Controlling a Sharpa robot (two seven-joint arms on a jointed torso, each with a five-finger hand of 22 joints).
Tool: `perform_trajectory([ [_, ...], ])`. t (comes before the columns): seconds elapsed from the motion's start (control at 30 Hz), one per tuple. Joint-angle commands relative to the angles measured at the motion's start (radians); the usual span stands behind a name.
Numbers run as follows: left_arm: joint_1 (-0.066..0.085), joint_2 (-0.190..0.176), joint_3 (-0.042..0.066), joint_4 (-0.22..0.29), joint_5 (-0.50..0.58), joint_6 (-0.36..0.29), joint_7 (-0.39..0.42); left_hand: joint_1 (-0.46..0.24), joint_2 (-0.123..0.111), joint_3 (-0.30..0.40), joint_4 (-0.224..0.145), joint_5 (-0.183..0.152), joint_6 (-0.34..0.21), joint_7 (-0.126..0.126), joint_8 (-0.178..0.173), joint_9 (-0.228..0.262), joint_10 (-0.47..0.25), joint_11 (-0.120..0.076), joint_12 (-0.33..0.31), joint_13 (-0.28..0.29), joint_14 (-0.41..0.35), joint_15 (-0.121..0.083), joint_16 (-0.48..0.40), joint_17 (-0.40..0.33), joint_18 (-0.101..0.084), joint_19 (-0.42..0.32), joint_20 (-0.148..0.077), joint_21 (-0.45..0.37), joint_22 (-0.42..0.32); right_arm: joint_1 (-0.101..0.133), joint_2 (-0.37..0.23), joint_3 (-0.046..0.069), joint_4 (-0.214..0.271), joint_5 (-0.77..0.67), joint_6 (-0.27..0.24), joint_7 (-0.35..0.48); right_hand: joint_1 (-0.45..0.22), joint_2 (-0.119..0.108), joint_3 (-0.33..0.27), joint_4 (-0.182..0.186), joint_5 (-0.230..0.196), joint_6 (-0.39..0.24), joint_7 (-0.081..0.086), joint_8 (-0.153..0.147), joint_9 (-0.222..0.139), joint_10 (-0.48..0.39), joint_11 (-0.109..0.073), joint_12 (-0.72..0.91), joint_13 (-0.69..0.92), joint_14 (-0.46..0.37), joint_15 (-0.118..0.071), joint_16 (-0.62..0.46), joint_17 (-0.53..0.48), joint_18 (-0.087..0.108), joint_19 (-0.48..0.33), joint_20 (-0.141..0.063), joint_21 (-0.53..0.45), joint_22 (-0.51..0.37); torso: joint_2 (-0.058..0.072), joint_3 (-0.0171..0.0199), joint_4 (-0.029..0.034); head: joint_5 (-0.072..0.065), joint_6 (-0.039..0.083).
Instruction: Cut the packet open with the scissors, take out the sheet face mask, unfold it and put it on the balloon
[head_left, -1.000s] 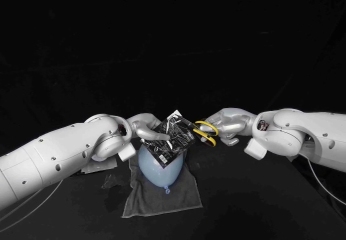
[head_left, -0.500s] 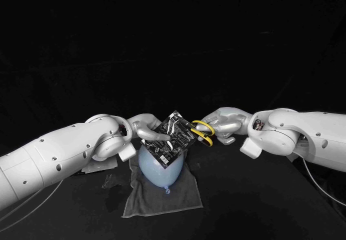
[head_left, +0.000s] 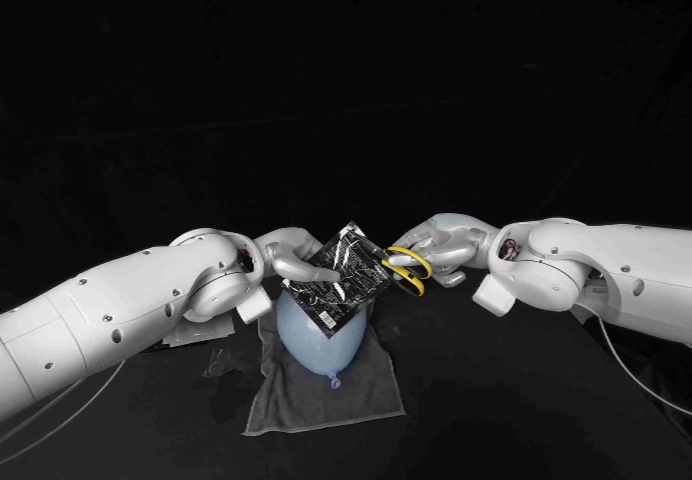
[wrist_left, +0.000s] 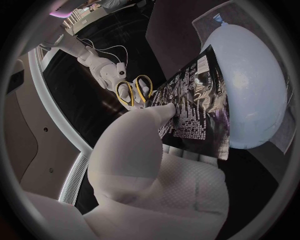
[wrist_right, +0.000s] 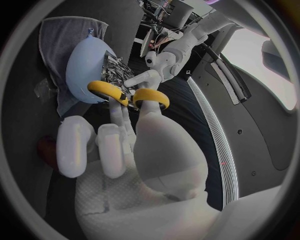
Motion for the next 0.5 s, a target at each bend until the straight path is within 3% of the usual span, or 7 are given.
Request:
perform_trajectory([
  [0.03, -0.001, 0.001, -0.002, 0.000, -0.009, 0.004, -0.011, -0.002, 0.008, 0.000, -0.003, 0.003, 0.007, -0.001, 0.030, 0.244, 0.009, 0.001, 0.006, 0.001, 0.003, 0.000, 0.006, 0.001, 0.015, 0.007, 0.001, 0.006, 0.001, 0.000, 0.000, -0.001, 0.001, 0.011, -0.030, 0.015, 0.064, 0.031, 0.018, -0.028, 0.002, 0.013, -0.006, 0.004, -0.006, 0.022, -0.011, 0.003, 0.000, 0.051, -0.013, 0.005, 0.026, 0.006, 0.005, -0.007, 0.009, 0.152, 0.000, -0.0001, -0.0004, -0.001, 0.000],
  [0.13, -0.001, 0.001, -0.002, 0.000, -0.009, 0.003, -0.012, -0.003, 0.008, 0.000, -0.004, 0.004, 0.006, -0.001, 0.030, 0.244, 0.009, 0.001, 0.006, 0.001, 0.003, -0.001, 0.006, 0.001, 0.015, 0.007, 0.001, 0.006, 0.001, 0.000, 0.000, -0.003, 0.001, 0.019, -0.044, 0.009, 0.150, 0.067, 0.042, -0.065, 0.003, 0.038, -0.019, 0.001, -0.020, 0.047, -0.026, -0.006, -0.009, 0.051, -0.026, 0.004, 0.025, 0.004, 0.010, -0.018, 0.019, 0.157, 0.000, 0.0008, -0.0005, -0.001, 0.000],
  [0.23, -0.001, 0.001, -0.002, 0.000, -0.009, 0.002, -0.013, -0.003, 0.008, 0.000, -0.004, 0.004, 0.006, -0.001, 0.030, 0.244, 0.009, 0.001, 0.006, 0.001, 0.003, -0.001, 0.006, 0.001, 0.015, 0.007, 0.001, 0.006, 0.001, 0.000, 0.001, -0.005, 0.001, 0.030, -0.055, 0.002, 0.196, 0.081, 0.045, -0.086, 0.003, 0.060, -0.023, -0.005, -0.036, 0.068, -0.032, -0.018, -0.018, 0.051, -0.032, 0.003, 0.023, 0.002, 0.013, -0.026, 0.025, 0.160, 0.000, 0.0012, -0.0003, -0.001, 0.001],
  [0.5, -0.001, 0.002, -0.002, 0.000, -0.009, 0.001, -0.014, -0.003, 0.008, 0.000, -0.004, 0.004, 0.006, -0.001, 0.030, 0.244, 0.009, 0.001, 0.006, 0.001, 0.003, -0.001, 0.006, 0.001, 0.015, 0.007, 0.001, 0.006, 0.001, -0.002, 0.001, -0.010, 0.009, 0.061, -0.087, -0.021, 0.275, 0.086, 0.040, -0.143, 0.004, 0.095, -0.031, -0.008, -0.057, 0.119, -0.044, -0.028, -0.023, 0.051, -0.043, 0.001, 0.021, -0.003, 0.024, -0.037, 0.045, 0.171, 0.000, 0.0011, -0.0011, -0.001, -0.001],
])
